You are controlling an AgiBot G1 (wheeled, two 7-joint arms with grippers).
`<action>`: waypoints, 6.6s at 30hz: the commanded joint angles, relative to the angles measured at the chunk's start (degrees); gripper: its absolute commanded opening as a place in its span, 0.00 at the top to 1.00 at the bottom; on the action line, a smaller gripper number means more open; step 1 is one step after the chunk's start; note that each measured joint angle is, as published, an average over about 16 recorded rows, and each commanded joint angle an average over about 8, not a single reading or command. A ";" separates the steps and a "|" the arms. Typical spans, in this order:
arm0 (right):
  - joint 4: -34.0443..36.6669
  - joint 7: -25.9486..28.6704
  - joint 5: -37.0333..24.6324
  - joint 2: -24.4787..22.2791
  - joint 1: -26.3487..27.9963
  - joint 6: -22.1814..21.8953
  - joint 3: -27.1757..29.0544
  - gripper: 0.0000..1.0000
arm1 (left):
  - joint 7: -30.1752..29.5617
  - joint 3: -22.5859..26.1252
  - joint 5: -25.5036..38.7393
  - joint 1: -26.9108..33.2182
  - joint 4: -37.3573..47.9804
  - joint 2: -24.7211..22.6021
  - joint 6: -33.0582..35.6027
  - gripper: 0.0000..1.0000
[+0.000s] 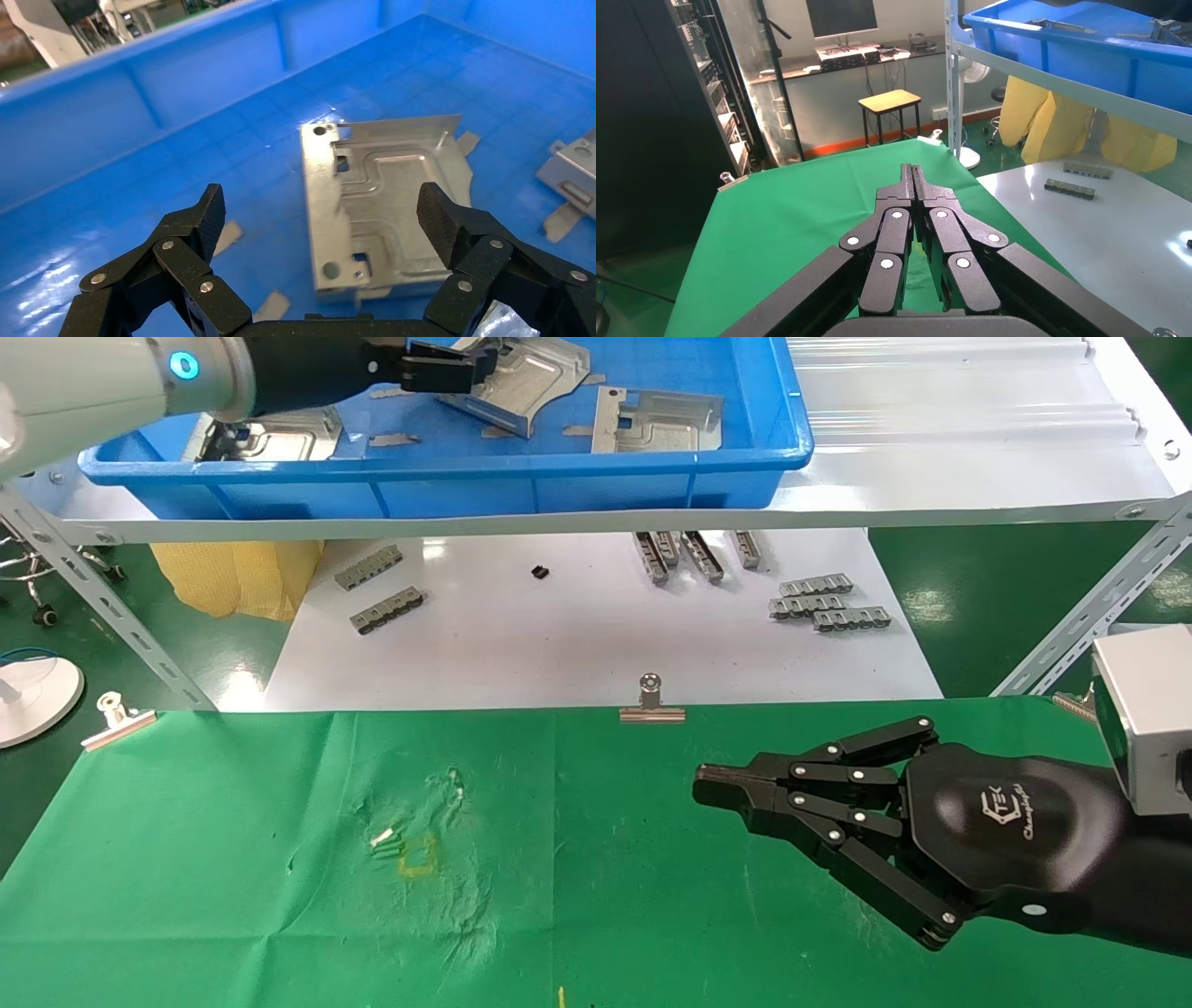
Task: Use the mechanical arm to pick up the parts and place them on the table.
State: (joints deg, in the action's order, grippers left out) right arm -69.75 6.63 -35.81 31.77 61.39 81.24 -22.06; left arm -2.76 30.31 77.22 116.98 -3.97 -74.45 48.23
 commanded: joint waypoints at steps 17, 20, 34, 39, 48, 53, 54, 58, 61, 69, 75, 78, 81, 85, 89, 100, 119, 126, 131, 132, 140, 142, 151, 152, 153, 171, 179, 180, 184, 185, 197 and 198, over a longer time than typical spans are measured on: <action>0.00 0.00 0.00 0.00 0.00 0.00 0.00 0.00 | -4.51 2.08 3.00 1.01 3.50 -1.92 -0.51 1.00; 0.00 0.00 0.00 0.00 0.00 0.00 0.00 0.00 | -4.25 2.44 3.50 0.95 3.12 -1.88 -0.11 1.00; 0.00 0.00 0.00 0.00 0.00 0.00 0.00 0.00 | -3.22 1.68 2.30 0.13 1.95 -2.06 -2.01 1.00; 0.00 0.00 0.00 0.00 0.00 0.00 0.00 0.00 | -2.83 1.26 1.63 -0.12 1.72 -2.09 -2.88 1.00; 0.00 0.00 0.00 0.00 0.00 0.00 0.00 0.00 | -1.66 0.48 0.38 0.50 1.09 -1.56 -2.51 1.00; 0.00 0.00 0.00 0.00 0.00 0.00 0.00 0.00 | 0.02 -0.36 -0.94 2.02 -0.06 0.02 1.56 1.00; 0.00 0.00 0.00 0.00 0.00 0.00 0.00 0.00 | 0.46 -0.56 -1.26 2.31 -0.36 0.53 3.06 1.00; 0.00 0.00 0.00 0.00 0.00 0.00 0.00 0.00 | 2.68 -1.32 -2.63 2.94 -1.67 3.32 11.71 1.00; 0.00 0.00 0.00 0.00 0.00 0.00 0.00 0.00 | 4.66 -1.76 -3.57 2.90 -2.57 5.88 19.37 1.00; 0.00 0.00 0.00 0.00 0.00 0.00 0.00 0.00 | 10.19 -1.66 -4.15 2.68 -3.87 11.99 36.29 1.00; 0.00 0.00 0.00 0.00 0.00 0.00 0.00 0.00 | 14.01 -0.11 -3.90 1.05 -6.66 15.87 42.99 1.00; 0.00 0.00 0.00 0.00 0.00 0.00 0.00 0.00 | 14.96 1.37 -5.19 -1.43 -10.83 18.50 43.83 1.00; 0.00 0.00 0.00 0.00 0.00 0.00 0.00 0.00 | 14.81 3.24 -8.06 -4.83 -16.31 21.74 43.93 1.00; 0.00 0.00 0.00 0.00 0.00 0.00 0.00 0.00 | 13.59 6.10 -12.93 -9.52 -22.95 26.11 43.70 1.00; 0.00 0.00 0.00 0.00 0.00 0.00 0.00 0.00 | 13.13 9.18 -16.44 -13.05 -26.69 29.15 43.33 1.00; 0.00 0.00 0.00 0.00 0.00 0.00 0.00 0.00 | 22.14 18.34 -10.89 -16.30 -22.85 27.09 41.42 1.00; 0.00 0.00 0.00 0.00 0.00 0.00 0.00 0.00 | 37.42 22.31 -4.68 -15.43 -6.95 18.45 37.85 0.00; 0.00 0.00 0.00 0.00 0.00 0.00 0.00 0.00 | 38.52 21.41 -5.96 -14.61 -3.02 17.46 38.04 0.00; 0.00 0.00 0.00 0.00 0.00 0.00 0.00 0.00 | 39.29 20.52 -7.59 -14.17 -2.22 17.85 41.18 0.00; 0.00 0.00 0.00 0.00 0.00 0.00 0.00 0.00 | 39.09 20.31 -8.04 -14.21 -2.17 17.99 41.75 0.00; 0.00 0.00 0.01 0.00 -0.01 -0.01 0.00 0.00 | 31.96 18.35 -13.49 -17.03 -2.84 19.81 43.61 0.00; 0.01 0.00 0.01 -0.01 -0.01 -0.01 0.00 0.00 | 30.63 18.02 -14.49 -17.73 -3.00 20.20 43.70 0.00; 0.01 0.00 0.01 -0.01 -0.01 -0.02 0.00 0.00 | 30.53 17.83 -14.88 -18.11 -3.35 20.38 43.71 0.00; 0.01 0.00 0.01 -0.01 -0.01 -0.02 0.00 0.00 | 30.50 17.76 -14.86 -18.15 -3.53 20.41 43.69 0.00; 0.01 0.00 0.01 -0.01 -0.01 -0.02 0.00 0.00 | 30.38 17.63 -14.90 -18.28 -3.84 20.48 43.65 0.00; 0.01 0.00 0.01 -0.01 -0.02 -0.02 0.00 0.00 | 19.91 8.91 -20.49 -28.42 -21.81 25.66 41.97 0.00; 0.01 0.00 0.01 -0.01 -0.02 -0.02 0.00 0.00 | 14.73 4.60 -23.26 -33.44 -30.69 28.22 41.13 0.00; 0.01 0.00 0.01 -0.01 -0.02 -0.02 0.00 0.00 | 14.09 4.07 -23.59 -34.05 -31.77 28.53 41.03 0.00; 0.01 0.00 0.01 -0.01 -0.02 -0.02 0.00 0.00 | 11.50 1.92 -24.98 -36.56 -36.22 29.81 40.61 0.00; 0.01 0.00 0.01 -0.01 -0.02 -0.02 0.00 0.00 | 10.85 1.37 -25.32 -37.19 -37.34 30.13 40.50 0.00; 0.01 0.00 0.02 -0.01 -0.01 -0.02 0.00 0.00 | 3.08 -5.08 -29.46 -44.70 -50.63 33.96 39.25 0.00; 0.01 0.00 0.02 -0.01 -0.01 -0.02 0.00 0.00 | 2.45 -5.60 -29.80 -45.31 -51.71 34.27 39.15 0.00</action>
State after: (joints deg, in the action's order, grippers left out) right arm -69.74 6.62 -35.80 31.76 61.38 81.22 -22.05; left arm -0.32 24.70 47.42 71.66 -55.70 -40.17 87.38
